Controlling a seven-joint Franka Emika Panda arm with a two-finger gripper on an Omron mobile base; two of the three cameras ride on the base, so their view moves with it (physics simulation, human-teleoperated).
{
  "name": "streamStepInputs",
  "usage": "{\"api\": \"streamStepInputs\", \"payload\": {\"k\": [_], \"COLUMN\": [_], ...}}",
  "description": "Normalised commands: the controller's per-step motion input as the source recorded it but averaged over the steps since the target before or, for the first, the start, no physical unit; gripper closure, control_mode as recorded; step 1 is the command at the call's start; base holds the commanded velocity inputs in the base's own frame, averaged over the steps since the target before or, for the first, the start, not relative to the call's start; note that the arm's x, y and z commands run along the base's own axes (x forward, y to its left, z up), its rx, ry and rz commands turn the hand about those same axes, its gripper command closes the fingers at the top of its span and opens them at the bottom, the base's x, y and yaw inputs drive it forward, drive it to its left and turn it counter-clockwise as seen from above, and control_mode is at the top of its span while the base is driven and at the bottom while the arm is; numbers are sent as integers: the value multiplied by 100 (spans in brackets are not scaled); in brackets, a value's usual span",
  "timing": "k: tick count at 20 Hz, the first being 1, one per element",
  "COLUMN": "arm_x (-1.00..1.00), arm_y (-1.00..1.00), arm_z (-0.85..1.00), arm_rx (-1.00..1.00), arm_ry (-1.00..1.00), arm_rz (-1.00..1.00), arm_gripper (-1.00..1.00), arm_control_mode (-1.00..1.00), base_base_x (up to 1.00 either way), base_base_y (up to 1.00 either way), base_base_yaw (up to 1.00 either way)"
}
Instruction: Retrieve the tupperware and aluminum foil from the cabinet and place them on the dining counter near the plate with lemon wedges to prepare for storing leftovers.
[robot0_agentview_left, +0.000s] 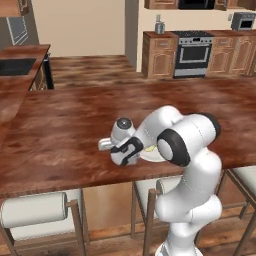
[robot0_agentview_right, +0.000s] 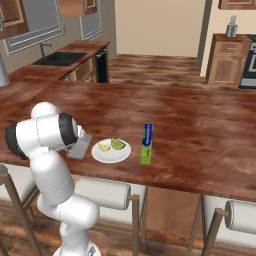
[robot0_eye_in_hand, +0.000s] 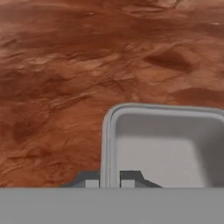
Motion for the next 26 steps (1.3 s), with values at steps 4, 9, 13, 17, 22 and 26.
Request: {"api": "streamStepInputs", "payload": {"k": [4,9,13,17,22,26], "arm_x": [68,55,2,-2,-13,-50], "arm_y": [15,18,1,-35,-56,-19], "arm_z": [-27,-35,13,65,90,100], "arm_rx": [0,0,0,0,0,0], "arm_ry": [0,0,0,0,0,-1], "arm_rz": [0,0,-9,-18,-14,-2], "arm_gripper": [100,-100,-100,-100,-100,-100], "arm_control_mode": [-100,-100,-100,-100,-100,-100], "base_base_x": [0,0,0,0,0,0], "base_base_y": [0,0,0,0,0,0], "base_base_yaw": [0,0,0,0,0,0]}}
